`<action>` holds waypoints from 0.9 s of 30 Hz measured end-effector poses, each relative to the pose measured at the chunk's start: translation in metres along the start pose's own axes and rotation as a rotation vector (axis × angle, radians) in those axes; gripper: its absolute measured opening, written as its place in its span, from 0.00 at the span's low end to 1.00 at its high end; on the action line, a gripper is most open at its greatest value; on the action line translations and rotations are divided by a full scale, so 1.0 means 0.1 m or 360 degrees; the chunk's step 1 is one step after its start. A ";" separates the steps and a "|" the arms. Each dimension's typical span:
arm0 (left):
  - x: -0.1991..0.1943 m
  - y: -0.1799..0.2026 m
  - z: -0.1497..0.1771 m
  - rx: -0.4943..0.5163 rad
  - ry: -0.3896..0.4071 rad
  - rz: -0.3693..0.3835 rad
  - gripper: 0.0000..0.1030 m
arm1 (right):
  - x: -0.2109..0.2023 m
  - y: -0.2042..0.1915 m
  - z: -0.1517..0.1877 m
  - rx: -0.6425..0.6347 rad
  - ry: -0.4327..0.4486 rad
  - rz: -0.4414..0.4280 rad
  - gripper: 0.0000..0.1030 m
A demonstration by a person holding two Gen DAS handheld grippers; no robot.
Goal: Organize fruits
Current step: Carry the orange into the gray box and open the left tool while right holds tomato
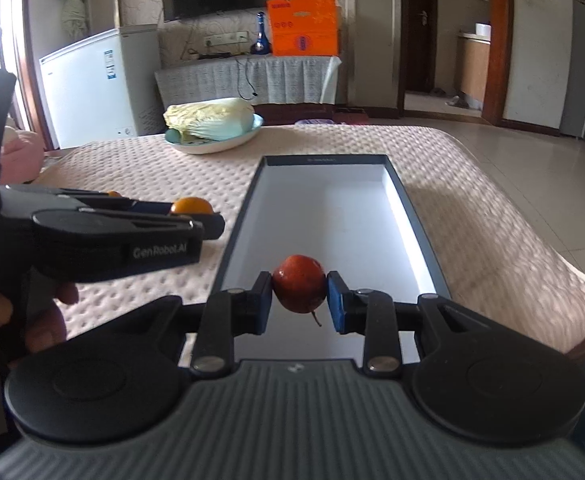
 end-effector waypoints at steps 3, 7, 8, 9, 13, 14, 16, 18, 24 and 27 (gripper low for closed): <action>0.09 0.07 -0.05 -0.0001 0.0001 0.0014 0.37 | 0.01 0.04 0.02 0.0017 -0.0014 0.0013 0.32; 0.21 0.15 -0.12 -0.0022 0.0012 0.0046 0.37 | 0.03 0.08 0.03 0.0026 -0.0028 0.0026 0.32; 0.26 0.16 -0.13 -0.0025 0.0011 0.0053 0.37 | 0.05 0.08 0.04 0.0027 -0.0035 0.0028 0.32; 0.30 0.18 -0.15 -0.0025 0.0009 0.0055 0.37 | 0.06 0.09 0.04 0.0030 -0.0042 0.0030 0.32; 0.46 0.24 -0.17 -0.0015 -0.0011 0.0058 0.37 | 0.09 0.11 0.04 0.0023 -0.0057 0.0030 0.32; 0.49 0.24 -0.18 -0.0019 -0.0019 0.0064 0.37 | 0.10 0.11 0.05 0.0020 -0.0063 0.0032 0.32; 0.55 0.25 -0.18 -0.0021 -0.0030 0.0071 0.37 | 0.13 0.12 0.05 0.0022 -0.0082 0.0036 0.32; 0.62 0.27 -0.17 -0.0015 -0.0052 0.0080 0.37 | 0.16 0.13 0.06 0.0021 -0.0097 0.0039 0.32; 0.73 0.37 -0.14 0.0030 -0.0074 0.0091 0.52 | 0.20 0.12 0.08 0.0009 -0.0120 0.0039 0.32; 0.71 0.39 -0.14 0.0051 -0.0042 0.0072 0.72 | 0.22 0.13 0.08 0.0013 -0.0130 0.0044 0.32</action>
Point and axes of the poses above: each gripper's, at about its wrist camera, not at the fingertips, and x roughly the way its jaws point, y to its right, z to its underside, the point moved 3 cm from there along x, roughly the way its jaws point, and after that the axes turned 2 degrees about y, right-handed, at the moved point
